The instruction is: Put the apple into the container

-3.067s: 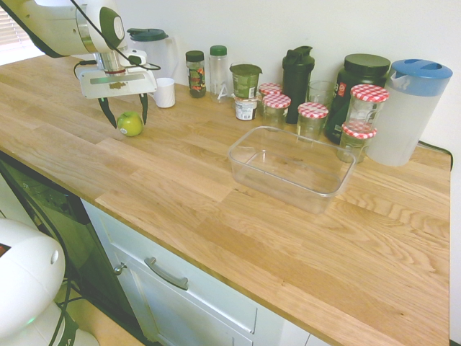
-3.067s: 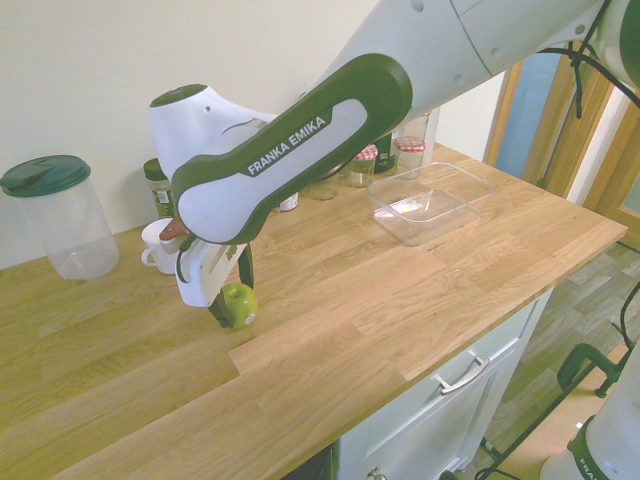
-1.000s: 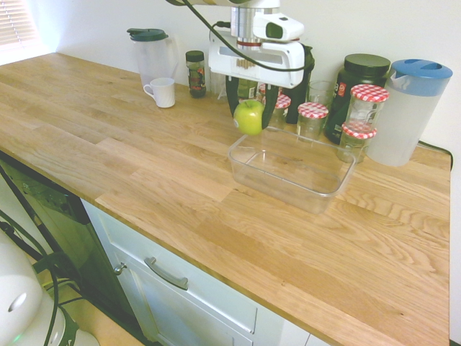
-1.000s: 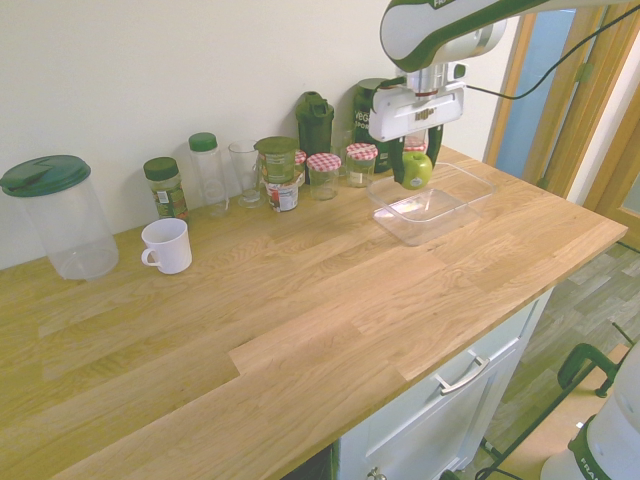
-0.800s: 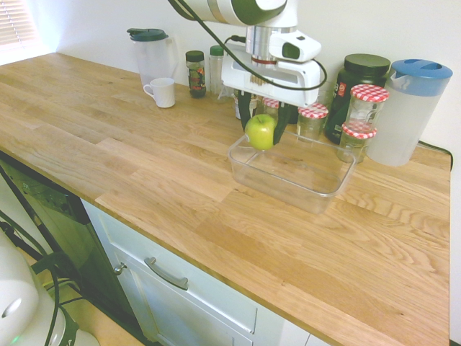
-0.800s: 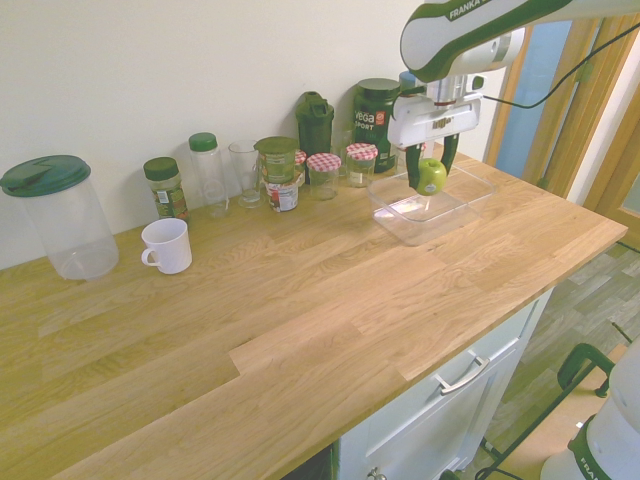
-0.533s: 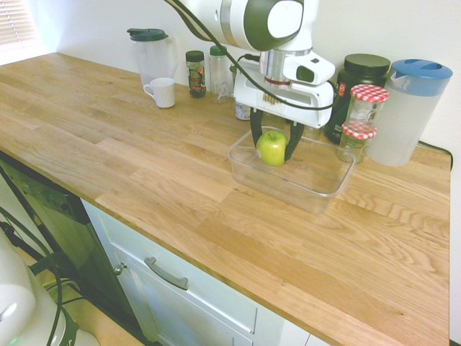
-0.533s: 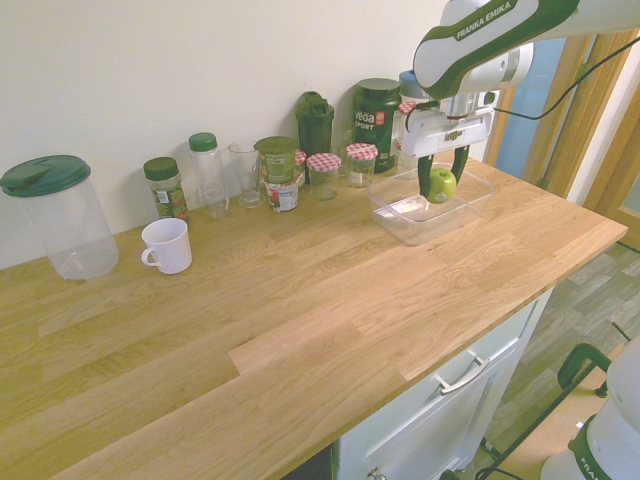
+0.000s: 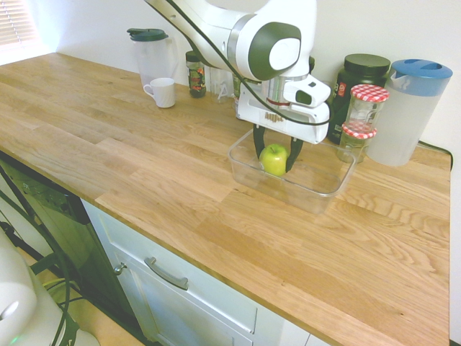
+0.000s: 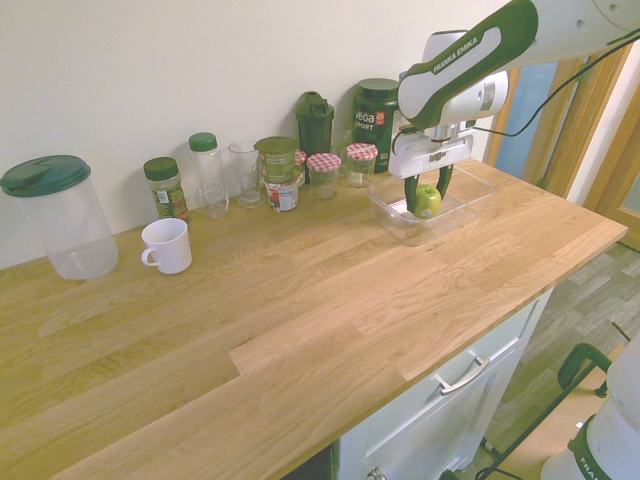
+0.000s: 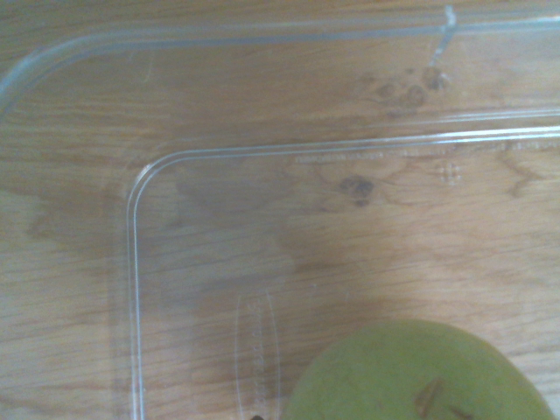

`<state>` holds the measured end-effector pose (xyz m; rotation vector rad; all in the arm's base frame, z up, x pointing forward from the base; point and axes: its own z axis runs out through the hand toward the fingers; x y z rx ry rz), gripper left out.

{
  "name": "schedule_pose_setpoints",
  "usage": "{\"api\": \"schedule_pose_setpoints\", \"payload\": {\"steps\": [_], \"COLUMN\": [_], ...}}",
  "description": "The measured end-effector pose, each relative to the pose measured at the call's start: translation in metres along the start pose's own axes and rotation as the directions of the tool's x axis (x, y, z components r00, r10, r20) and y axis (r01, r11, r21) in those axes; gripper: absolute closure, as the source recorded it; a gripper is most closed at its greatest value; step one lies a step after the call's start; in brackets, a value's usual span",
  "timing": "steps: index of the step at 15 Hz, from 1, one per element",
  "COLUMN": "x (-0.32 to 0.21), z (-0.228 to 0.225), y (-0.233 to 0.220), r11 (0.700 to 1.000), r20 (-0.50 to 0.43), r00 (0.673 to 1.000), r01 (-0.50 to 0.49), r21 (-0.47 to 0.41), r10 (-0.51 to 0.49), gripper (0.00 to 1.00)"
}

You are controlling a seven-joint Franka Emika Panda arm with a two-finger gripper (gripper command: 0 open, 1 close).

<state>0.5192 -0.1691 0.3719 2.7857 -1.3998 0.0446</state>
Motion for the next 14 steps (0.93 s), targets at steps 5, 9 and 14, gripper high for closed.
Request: {"api": "schedule_pose_setpoints", "payload": {"steps": [5,9,14], "x": [0.005,0.013,-0.011], "z": [-0.002,-0.022,-0.097], "y": [-0.013,-0.017,-0.03], "r11": [1.0,1.0,0.994], "r20": [0.002,0.005,-0.01], "r00": [1.0,1.0,0.994], "r01": [0.013,0.021,0.112], "r21": [0.006,0.005,0.018], "r10": [-0.013,-0.021,-0.112], "gripper": [0.0,0.0,0.0]}}
